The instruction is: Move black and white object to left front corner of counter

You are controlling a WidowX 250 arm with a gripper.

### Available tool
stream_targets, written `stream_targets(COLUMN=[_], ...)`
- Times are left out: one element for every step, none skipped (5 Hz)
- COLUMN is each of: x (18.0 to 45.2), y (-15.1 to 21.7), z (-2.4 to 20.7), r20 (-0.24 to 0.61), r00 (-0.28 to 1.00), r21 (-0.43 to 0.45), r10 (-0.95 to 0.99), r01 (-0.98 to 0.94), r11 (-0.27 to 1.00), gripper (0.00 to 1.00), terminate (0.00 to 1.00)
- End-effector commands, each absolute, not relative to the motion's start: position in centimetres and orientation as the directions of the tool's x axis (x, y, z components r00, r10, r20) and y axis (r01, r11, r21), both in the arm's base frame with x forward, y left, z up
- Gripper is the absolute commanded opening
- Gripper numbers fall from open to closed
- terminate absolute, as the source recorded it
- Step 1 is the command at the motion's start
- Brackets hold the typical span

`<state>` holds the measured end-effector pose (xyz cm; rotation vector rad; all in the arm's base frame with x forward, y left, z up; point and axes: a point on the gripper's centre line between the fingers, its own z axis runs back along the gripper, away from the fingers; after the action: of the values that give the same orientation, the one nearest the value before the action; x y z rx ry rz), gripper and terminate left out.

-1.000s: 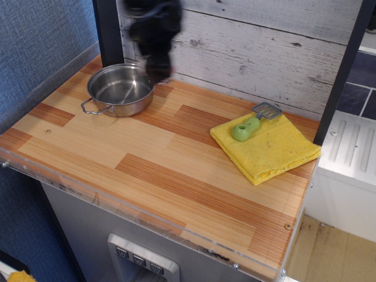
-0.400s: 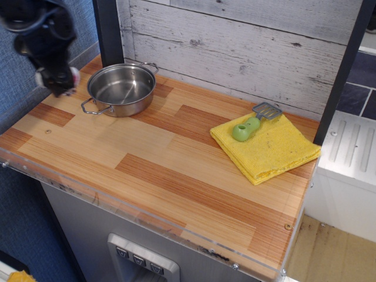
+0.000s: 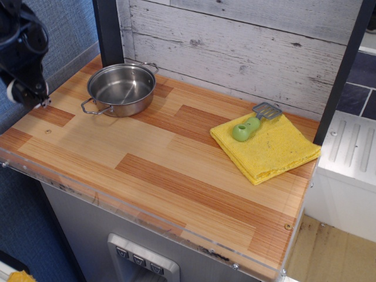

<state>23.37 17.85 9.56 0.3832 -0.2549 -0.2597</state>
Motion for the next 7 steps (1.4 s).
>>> stream_targets(x=[23.5,24.1,24.6,25.0,25.1,25.3,25.3], y=[17.4,17.3,17.3,17.5,17.3,17.3,17.3], z=[7.5,6.3,5.3,4.5,4.0,4.2,4.4], r20=[0.117,0.09,0.075,0.085,0.092,0.099,0.11], r00=[0.951,0.956,0.961,0.959,0.956,0.96,0.959], r21=[0.475,0.481,0.467,0.444,0.406,0.382,0.364], r10=[-0.286,-0.278,-0.266,-0.269,-0.28,-0.261,-0.26], r01=[0.199,0.203,0.202,0.206,0.221,0.206,0.205], r11=[0.857,0.853,0.861,0.872,0.887,0.901,0.909], gripper=[0.0,0.0,0.0,0.0,0.0,1.0,1.0], terminate=[0.0,0.0,0.0,0.0,0.0,0.0,0.0])
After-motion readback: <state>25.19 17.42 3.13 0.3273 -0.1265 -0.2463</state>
